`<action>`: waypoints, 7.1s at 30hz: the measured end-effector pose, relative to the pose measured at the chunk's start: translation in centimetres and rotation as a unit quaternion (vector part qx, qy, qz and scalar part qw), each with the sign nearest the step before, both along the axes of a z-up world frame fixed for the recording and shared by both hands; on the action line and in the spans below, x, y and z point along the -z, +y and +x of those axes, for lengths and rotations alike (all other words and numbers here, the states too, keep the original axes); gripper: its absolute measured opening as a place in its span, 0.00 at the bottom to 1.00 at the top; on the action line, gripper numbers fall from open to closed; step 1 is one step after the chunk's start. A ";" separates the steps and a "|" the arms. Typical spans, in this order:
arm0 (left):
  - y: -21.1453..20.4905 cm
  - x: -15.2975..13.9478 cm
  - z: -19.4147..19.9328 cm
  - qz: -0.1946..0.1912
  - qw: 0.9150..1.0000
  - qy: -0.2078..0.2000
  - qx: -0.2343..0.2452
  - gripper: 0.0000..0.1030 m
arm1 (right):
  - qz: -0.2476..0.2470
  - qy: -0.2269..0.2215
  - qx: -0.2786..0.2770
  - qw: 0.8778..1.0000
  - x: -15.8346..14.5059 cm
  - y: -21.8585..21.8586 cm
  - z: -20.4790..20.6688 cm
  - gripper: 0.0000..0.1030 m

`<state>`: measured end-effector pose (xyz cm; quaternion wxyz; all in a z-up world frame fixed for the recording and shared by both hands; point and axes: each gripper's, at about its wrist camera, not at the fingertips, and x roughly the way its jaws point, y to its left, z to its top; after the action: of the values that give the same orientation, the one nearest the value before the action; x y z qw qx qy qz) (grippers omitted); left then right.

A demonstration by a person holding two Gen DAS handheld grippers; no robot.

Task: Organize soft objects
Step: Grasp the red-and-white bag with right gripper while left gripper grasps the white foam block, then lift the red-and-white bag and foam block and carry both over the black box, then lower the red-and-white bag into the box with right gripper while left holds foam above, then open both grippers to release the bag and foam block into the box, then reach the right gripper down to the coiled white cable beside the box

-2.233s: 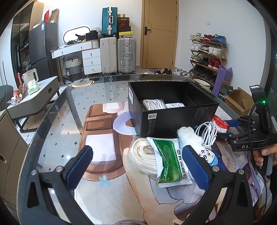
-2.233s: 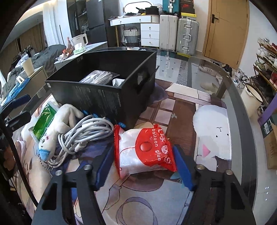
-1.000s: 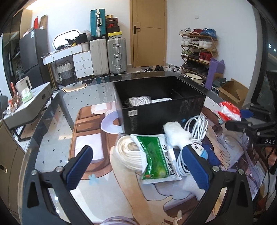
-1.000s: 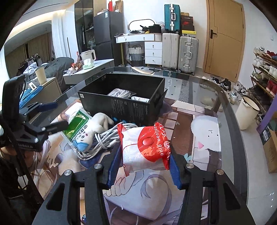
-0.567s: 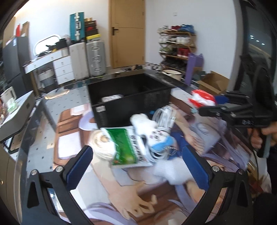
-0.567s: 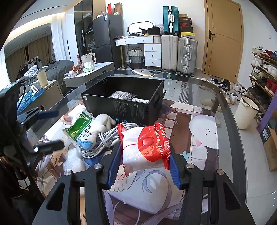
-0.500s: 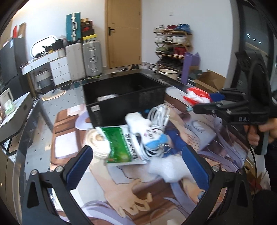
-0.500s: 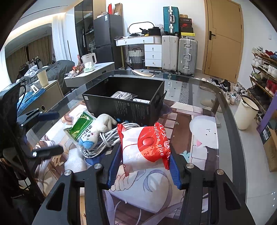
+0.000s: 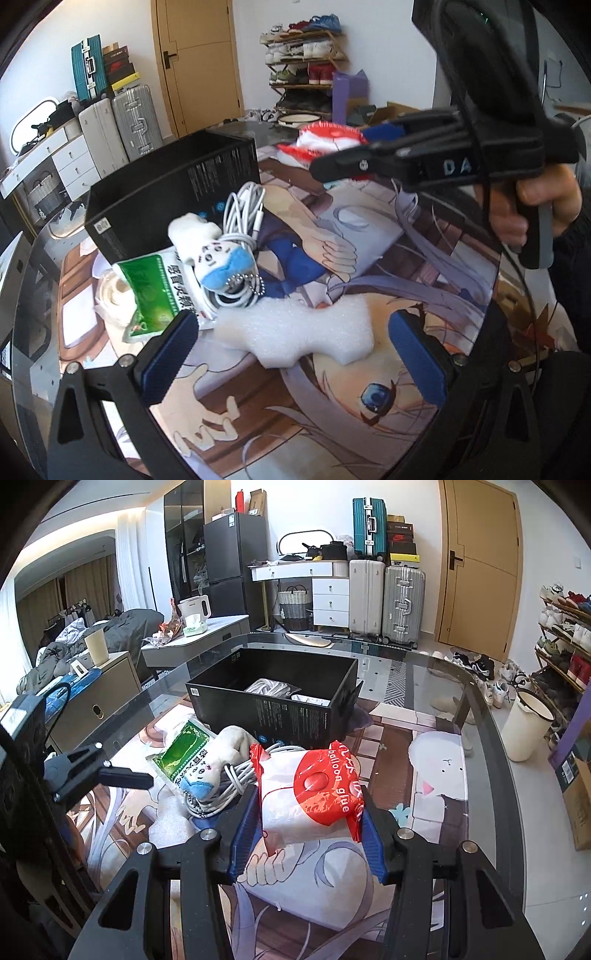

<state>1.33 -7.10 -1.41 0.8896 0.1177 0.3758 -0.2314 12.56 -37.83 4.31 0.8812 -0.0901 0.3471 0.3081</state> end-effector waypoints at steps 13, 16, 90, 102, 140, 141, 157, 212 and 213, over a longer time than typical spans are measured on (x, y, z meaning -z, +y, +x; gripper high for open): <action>0.3 1.0 0.9 -0.010 0.999 0.037 -0.007 0.87 | -0.001 0.003 -0.007 1.000 0.1 0.3 0.1 0.50; 0.4 0.7 0.4 -0.011 1.000 0.027 0.001 0.87 | -0.002 0.003 -0.007 1.000 0.1 0.3 0.1 0.50; 9.6 -6.7 15.3 -0.056 0.967 -0.129 -0.211 0.87 | 0.047 -0.032 -0.009 0.998 -2.4 6.3 11.8 0.50; 9.9 -5.7 17.1 -0.053 0.970 -0.113 -0.207 0.87 | 0.029 -0.027 -0.016 0.999 -1.3 6.7 13.4 0.50; 11.6 -6.7 10.9 -0.067 0.971 -0.122 -0.195 1.00 | 0.033 -0.025 0.013 0.999 -2.1 3.4 8.9 0.99; 11.8 -6.7 10.5 -0.067 0.970 -0.123 -0.197 1.00 | 0.035 -0.021 0.012 0.999 -2.2 3.3 8.8 0.99; 12.9 -4.2 6.5 -0.063 0.968 -0.097 -0.224 1.00 | 0.013 0.004 0.022 1.000 0.3 3.7 5.7 0.99; 12.5 -1.6 6.4 -0.044 0.972 -0.057 -0.222 1.00 | -0.016 0.116 0.024 0.993 5.8 7.6 8.1 0.99; 12.5 -1.6 6.5 -0.044 0.972 -0.057 -0.222 1.00 | -0.016 0.115 0.022 0.993 5.8 7.7 8.1 0.99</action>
<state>7.78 5.42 0.17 0.9430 0.0046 0.3306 -0.0374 20.65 -30.09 -1.53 0.8403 -0.0607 0.4534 0.2911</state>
